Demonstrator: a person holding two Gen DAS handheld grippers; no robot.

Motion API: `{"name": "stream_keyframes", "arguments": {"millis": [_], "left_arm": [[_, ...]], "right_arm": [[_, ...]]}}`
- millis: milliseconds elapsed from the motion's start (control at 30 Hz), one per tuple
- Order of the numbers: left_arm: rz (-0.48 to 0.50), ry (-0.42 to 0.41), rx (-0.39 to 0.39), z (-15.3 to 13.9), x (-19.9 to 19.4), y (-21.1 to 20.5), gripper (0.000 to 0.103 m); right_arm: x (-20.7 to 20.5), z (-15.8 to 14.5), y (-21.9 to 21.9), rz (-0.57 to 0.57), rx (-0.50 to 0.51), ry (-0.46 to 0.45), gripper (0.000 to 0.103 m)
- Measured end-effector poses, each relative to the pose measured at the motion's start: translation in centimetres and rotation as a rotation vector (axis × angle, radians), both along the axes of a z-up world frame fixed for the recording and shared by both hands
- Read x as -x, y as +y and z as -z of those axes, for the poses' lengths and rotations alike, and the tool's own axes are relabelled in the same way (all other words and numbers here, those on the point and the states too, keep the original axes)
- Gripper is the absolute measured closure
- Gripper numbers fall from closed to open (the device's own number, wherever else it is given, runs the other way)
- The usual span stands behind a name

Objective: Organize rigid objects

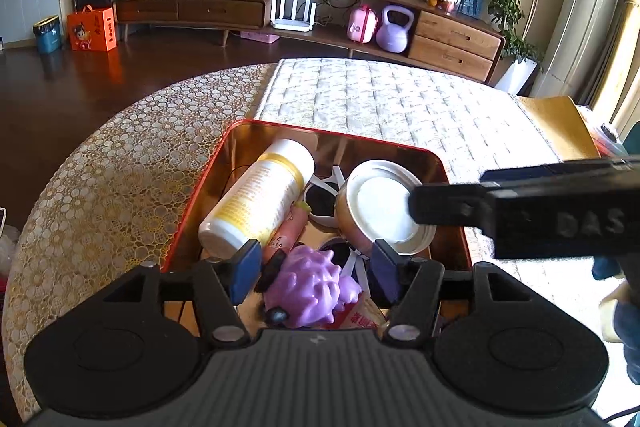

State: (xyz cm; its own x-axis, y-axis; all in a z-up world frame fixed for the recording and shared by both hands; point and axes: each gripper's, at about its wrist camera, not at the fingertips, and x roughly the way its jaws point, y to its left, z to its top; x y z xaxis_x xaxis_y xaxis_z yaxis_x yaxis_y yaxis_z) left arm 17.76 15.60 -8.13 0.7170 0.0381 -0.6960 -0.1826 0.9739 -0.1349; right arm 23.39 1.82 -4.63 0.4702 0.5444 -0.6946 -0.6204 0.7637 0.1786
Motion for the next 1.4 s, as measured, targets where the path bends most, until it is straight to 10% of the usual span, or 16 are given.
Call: {"name": "stream_keyframes", "arguments": {"millis": [1400], "left_arm": [[0.043,-0.121,-0.045,-5.8,8.4,-2.8,0.0]], "right_arm": [[11.7,-3.2,-8.1,0.036,-0.163,-0.236,0.0]]}}
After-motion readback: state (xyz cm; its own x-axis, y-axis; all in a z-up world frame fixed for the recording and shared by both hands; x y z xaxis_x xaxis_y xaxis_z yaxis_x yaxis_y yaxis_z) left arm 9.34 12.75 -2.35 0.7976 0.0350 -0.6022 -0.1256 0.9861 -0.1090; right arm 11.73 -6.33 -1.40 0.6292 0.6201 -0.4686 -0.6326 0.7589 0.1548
